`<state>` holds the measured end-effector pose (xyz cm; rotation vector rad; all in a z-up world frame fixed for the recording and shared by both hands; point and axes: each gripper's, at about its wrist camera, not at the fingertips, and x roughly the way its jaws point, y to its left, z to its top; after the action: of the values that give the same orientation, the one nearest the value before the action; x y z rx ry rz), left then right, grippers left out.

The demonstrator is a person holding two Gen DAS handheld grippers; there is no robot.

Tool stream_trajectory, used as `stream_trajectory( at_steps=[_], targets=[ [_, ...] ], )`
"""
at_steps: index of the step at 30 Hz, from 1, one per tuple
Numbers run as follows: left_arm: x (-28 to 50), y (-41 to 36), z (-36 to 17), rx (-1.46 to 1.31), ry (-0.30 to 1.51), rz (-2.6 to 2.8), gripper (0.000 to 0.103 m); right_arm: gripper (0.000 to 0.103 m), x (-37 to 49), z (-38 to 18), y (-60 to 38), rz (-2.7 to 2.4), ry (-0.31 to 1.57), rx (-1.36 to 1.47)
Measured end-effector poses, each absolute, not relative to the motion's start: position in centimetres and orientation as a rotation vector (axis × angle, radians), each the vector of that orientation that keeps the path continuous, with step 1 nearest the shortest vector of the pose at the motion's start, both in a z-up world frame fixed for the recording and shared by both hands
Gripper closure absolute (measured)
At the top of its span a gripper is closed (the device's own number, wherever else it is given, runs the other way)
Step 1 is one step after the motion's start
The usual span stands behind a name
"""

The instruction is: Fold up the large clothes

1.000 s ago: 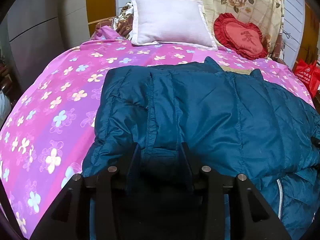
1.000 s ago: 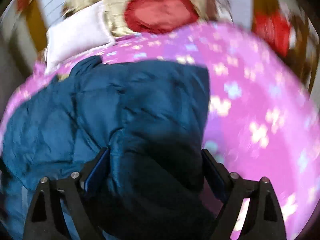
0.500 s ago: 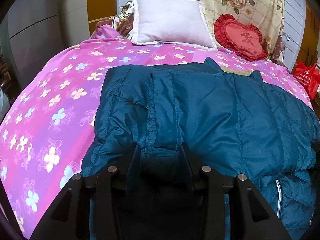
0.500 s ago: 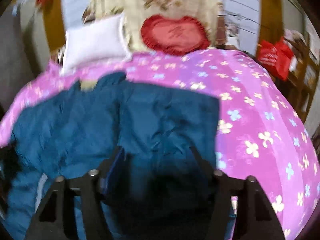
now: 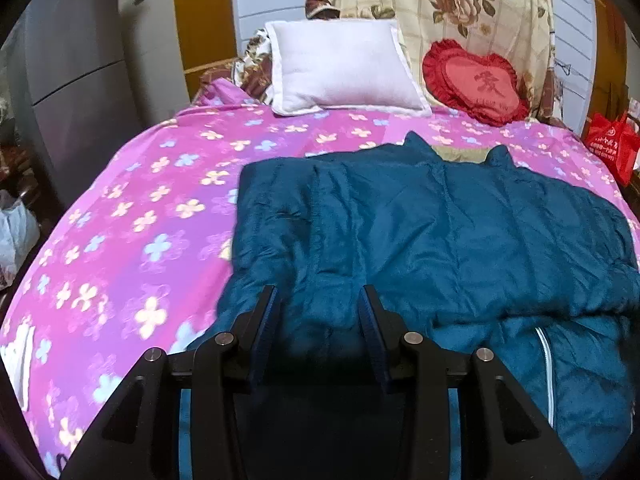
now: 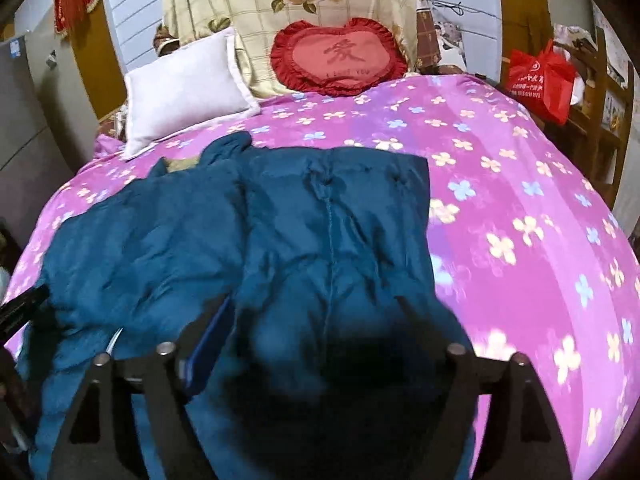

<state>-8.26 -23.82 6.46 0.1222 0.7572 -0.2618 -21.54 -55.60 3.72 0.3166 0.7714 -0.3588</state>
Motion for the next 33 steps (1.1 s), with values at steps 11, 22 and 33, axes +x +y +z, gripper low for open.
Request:
stream_trajectory(
  at_steps=[11, 22, 33],
  targets=[
    [-14.2, -19.4, 6.4, 0.125, 0.805, -0.250, 0.081, 0.015, -30.0, 4.2, -52.7, -0.294, 0.814, 0.323],
    [-19.6, -17.0, 5.4, 0.154, 0.843, -0.249, 0.081, 0.014, -32.9, 3.3, -50.4, -0.281, 0.839, 0.334],
    [-21.7, -15.0, 6.0, 0.138, 0.859, -0.238, 0.081, 0.014, -34.6, 2.0, -47.2, -0.239, 0.909, 0.257]
  ],
)
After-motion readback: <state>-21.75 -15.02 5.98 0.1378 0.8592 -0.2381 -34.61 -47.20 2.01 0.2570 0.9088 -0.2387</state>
